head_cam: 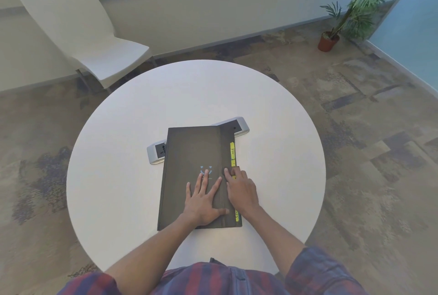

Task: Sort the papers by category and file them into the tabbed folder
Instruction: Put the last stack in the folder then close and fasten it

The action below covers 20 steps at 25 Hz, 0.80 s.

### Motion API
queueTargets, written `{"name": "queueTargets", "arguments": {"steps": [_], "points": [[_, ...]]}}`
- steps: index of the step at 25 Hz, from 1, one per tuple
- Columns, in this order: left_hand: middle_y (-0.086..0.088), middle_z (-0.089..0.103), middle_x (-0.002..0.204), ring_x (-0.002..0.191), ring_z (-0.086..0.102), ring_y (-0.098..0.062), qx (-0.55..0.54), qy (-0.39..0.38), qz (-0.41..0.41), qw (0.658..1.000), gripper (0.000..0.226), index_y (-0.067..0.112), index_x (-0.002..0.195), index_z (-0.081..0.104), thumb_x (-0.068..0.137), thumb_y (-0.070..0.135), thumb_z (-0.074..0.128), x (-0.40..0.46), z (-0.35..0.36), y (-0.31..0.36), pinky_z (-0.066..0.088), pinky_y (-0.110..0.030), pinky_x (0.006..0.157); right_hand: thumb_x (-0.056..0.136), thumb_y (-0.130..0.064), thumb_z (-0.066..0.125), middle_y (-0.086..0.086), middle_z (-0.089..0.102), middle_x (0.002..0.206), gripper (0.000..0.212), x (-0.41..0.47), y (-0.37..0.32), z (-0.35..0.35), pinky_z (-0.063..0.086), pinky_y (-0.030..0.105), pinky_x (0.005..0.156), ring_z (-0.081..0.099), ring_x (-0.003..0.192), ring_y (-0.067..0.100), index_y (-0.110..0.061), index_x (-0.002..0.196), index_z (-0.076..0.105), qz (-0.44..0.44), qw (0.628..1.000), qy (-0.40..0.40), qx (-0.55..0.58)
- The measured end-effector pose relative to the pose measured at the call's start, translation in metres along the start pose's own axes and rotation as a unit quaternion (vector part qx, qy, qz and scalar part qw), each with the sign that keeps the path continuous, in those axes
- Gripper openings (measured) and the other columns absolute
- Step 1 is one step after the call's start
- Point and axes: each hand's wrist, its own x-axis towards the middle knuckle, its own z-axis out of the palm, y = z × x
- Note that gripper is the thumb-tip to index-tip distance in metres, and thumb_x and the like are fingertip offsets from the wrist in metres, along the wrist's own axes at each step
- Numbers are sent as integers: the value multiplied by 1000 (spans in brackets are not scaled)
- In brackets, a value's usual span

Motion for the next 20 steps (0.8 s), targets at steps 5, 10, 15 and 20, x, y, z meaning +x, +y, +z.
{"name": "queueTargets", "arguments": {"steps": [5,10,15,20], "points": [[-1,-36,155,145,-31,-19,-1,-9,0,1000,99,44,149,-18,78,81,41,0,0,0,-12,-55,117,89,-17,58,11,59,116,59,1,-9,-3,50,36,70,58,101,27,-12,146,45,5,998,-45,-40],[0,-37,155,144,-31,-19,-5,-12,3,1000,99,43,150,-17,79,81,41,0,0,0,-13,-55,117,92,-17,54,10,57,126,63,0,-13,-3,49,37,75,56,109,28,-8,151,35,1,998,-55,-39],[0,-15,163,150,-14,-20,4,33,12,999,85,35,155,4,86,70,41,-1,-11,-9,-6,-55,119,92,-19,54,11,57,124,63,0,-12,-5,48,39,75,55,109,29,-8,151,36,-5,997,-62,-39],[-10,16,161,149,10,-27,3,133,-177,975,97,13,151,25,78,73,49,-16,-22,-54,8,-54,118,91,-23,55,9,60,115,58,-5,-9,-6,47,38,73,58,102,28,-13,147,44,13,999,-42,-25]]}}
